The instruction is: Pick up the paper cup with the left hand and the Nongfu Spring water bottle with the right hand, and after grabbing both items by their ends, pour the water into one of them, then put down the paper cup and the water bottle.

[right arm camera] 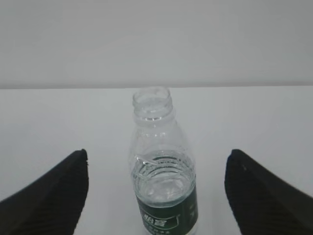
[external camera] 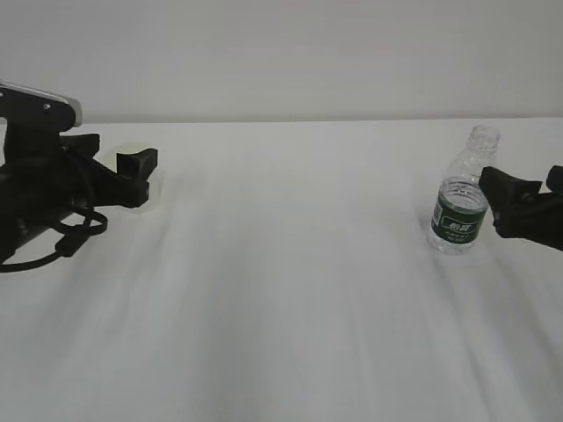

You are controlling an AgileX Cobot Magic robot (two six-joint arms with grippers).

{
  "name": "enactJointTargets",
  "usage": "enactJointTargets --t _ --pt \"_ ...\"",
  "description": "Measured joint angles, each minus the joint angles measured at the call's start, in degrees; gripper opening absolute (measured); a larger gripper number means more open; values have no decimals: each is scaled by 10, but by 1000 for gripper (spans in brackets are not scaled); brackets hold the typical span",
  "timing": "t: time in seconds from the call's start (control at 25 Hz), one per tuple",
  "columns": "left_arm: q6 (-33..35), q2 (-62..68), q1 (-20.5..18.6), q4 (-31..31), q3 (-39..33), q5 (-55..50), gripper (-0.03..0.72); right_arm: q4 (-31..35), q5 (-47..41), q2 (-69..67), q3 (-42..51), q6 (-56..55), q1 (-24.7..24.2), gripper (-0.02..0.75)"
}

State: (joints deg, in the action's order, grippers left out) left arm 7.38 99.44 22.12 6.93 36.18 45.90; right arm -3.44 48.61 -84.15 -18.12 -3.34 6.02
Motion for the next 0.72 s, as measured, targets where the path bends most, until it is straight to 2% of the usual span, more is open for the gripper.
enactJointTargets --t 0.2,0.4,0.72 --pt "0 39 0 15 2 62 602 0 143 -124 15 -22 0 660" --pt "0 59 0 26 4 112 592 1 161 -215 17 -34 0 660" --pt "0 127 0 42 4 170 592 1 167 -262 -9 -36 0 660"
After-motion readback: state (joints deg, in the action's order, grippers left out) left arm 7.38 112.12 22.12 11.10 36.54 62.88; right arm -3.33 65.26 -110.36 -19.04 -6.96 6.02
